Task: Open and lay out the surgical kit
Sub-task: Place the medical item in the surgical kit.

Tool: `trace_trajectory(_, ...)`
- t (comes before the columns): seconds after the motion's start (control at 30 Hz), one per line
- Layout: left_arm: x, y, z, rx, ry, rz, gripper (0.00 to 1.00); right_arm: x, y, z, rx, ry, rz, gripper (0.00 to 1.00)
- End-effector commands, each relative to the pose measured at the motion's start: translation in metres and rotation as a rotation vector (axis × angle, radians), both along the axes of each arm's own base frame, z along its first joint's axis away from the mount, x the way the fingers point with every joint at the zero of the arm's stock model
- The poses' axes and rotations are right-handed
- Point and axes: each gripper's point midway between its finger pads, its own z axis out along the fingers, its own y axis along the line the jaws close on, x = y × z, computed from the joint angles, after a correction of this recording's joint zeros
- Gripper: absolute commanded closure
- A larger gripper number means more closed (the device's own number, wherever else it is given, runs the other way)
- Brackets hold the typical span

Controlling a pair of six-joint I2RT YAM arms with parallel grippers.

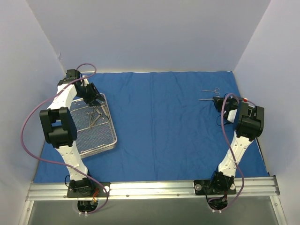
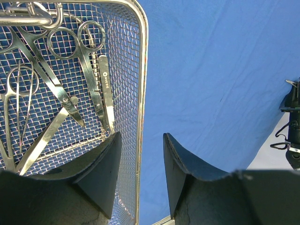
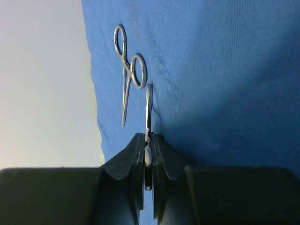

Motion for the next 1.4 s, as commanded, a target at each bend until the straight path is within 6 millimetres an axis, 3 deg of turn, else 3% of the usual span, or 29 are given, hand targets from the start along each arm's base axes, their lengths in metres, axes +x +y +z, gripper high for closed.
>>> trace_trajectory(0.0,0.006,0.004,0.015,-0.005,-0.047,0.003,0.51,-0.007,-0.016,-0.004,-0.039,0.073,-0.034,0.92)
trace_trajectory(0.1,0.007,0.004,0.017,-0.003,-0.054,0.003,0.51,-0.011,-0.019,-0.005,-0.055,0.099,-0.03,0.84)
trace_trajectory(0.23,0.005,0.004,0.017,-0.004,-0.05,0.005,0.51,-0.012,-0.022,-0.005,-0.069,0.127,-0.019,0.62)
trace_trajectory(0.47,0.004,0.003,0.022,-0.005,-0.065,0.004,0.51,-0.022,-0.018,-0.006,-0.065,0.169,-0.005,0.47)
trace_trajectory(0.63,0.001,0.002,0.024,-0.008,-0.073,0.004,0.5,-0.032,-0.015,-0.003,-0.071,0.211,0.006,0.45)
trace_trajectory(0.77,-0.001,0.003,0.03,-0.005,-0.086,0.006,0.51,-0.045,-0.011,0.011,-0.068,0.229,0.001,0.45)
trace_trajectory(1.0,0.0,0.002,0.042,-0.004,-0.118,0.011,0.5,-0.068,-0.03,0.02,-0.101,0.3,-0.015,0.41)
trace_trajectory(1.13,-0.006,0.009,0.05,0.039,-0.121,0.031,0.5,-0.07,-0.034,0.042,-0.147,0.317,0.036,0.41)
trace_trajectory(1.23,-0.017,0.029,0.053,0.153,-0.088,0.09,0.49,-0.064,-0.017,0.055,-0.192,0.358,0.147,0.42)
trace_trajectory(1.3,-0.025,0.048,0.055,0.241,-0.07,0.138,0.47,-0.052,0.003,0.084,-0.25,0.392,0.259,0.43)
trace_trajectory(1.33,-0.028,0.054,0.054,0.265,-0.057,0.146,0.46,-0.059,0.034,0.08,-0.292,0.46,0.392,0.43)
trace_trajectory(1.37,-0.037,0.063,0.048,0.28,-0.007,0.162,0.46,-0.04,0.042,0.11,-0.351,0.408,0.432,0.43)
